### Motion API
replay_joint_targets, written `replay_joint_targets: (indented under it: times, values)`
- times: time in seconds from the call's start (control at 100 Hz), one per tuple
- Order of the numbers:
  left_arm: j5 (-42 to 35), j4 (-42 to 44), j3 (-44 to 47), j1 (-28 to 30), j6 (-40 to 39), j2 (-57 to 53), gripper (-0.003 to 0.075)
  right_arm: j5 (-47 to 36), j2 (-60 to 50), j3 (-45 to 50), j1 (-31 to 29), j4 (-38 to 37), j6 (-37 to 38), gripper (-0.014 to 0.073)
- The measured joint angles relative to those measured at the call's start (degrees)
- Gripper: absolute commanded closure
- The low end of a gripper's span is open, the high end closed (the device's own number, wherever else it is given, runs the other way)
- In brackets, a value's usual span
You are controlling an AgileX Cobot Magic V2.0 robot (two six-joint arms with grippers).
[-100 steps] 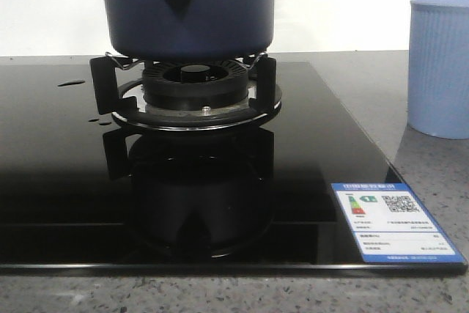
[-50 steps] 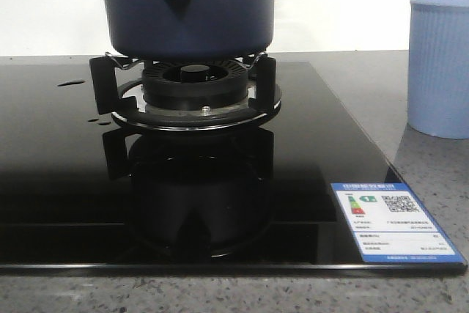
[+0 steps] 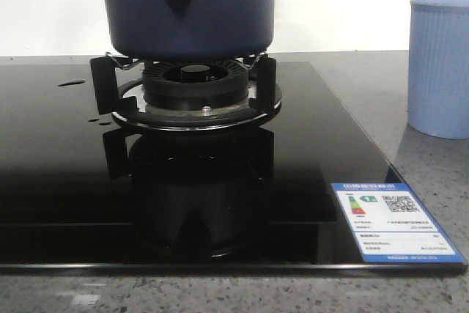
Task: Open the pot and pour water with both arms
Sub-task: 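Lower the lid back onto the pot with the left gripper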
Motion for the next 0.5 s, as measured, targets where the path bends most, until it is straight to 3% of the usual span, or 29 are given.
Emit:
replay_joint_targets:
  times: [0.08,0.26,0.5]
  values:
    - [0.36,0.0,0.0,0.0,0.0,-1.8,0.033,0.83,0.0,0.0,0.0,0.0,0.0,0.066]
    - [1.13,3.02,0.72,0.0,-4.08,-7.98,0.0743,-0.83,-0.31,0.65,0.0,-0.1,0.0,0.066]
    - [-5.51,16.79,11.54,0.0,-15.09,-23.78,0.0739,-4.1,-6.15,5.51,0.0,-1.83,6.44,0.066]
